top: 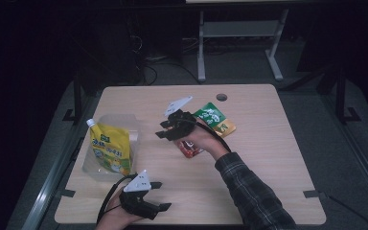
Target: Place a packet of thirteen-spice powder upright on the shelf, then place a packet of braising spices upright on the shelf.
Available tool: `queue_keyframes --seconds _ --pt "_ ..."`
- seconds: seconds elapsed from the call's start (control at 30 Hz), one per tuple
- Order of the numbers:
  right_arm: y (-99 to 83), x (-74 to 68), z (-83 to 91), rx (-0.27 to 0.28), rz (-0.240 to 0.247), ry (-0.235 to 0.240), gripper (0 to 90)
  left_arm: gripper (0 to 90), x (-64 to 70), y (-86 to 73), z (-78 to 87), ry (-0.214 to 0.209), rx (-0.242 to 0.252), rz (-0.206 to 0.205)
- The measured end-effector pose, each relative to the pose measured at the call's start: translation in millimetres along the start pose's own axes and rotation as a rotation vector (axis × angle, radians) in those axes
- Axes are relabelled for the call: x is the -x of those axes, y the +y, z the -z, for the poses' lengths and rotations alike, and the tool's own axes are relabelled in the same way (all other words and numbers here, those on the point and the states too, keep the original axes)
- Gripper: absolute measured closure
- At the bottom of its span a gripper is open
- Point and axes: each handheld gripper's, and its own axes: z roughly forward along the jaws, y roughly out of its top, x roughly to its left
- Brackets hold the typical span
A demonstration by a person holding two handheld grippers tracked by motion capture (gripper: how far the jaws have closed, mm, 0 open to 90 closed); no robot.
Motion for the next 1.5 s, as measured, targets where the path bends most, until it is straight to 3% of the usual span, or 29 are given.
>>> queue_keyframes --seconds 0.07,0.27,0.43,0.57,0.8,1.03,1.13,1.33,1.5 --pt "-9.0 11.9 1.6 -0.006 -0.042 -0.047 65.3 22.9 0.6 -0.2 -0.1 -0.002 0.001 0.015" --pt "-26.5 42.0 2.8 -0.010 -0.152 -0.175 88.5 22.9 0.5 -0.1 0.6 -0.001 0.005 0.007" --pt "-43.6 69.3 -2.4 0.010 -0.245 -0.287 90.0 22.9 0.6 -0.1 0.9 -0.003 0.005 0.004" --pt "-57.8 85.1 -14.4 -0.014 -0.278 -0.333 90.0 22.9 0.3 0.3 1.8 -0.008 0.014 0.011" --pt "-69.4 99.6 -36.3 -0.012 -0.309 -0.346 90.0 22.9 -0.4 0.4 3.0 -0.012 0.018 0.013" --pt "-70.9 101.6 -50.6 -0.062 -0.287 -0.336 90.0 22.9 -1.5 -0.4 4.5 -0.009 0.021 0.021" --pt "-79.1 101.3 -49.2 -0.039 -0.302 -0.330 90.0 22.9 -2.0 -0.4 4.7 -0.008 0.021 0.021" --pt "-85.8 91.8 -42.9 -0.040 -0.292 -0.332 90.0 23.0 -3.0 -1.2 6.0 0.000 0.020 0.023" --pt "-93.2 73.3 -34.2 -0.044 -0.266 -0.330 90.0 23.0 -2.6 -1.3 5.8 0.004 0.015 0.021"
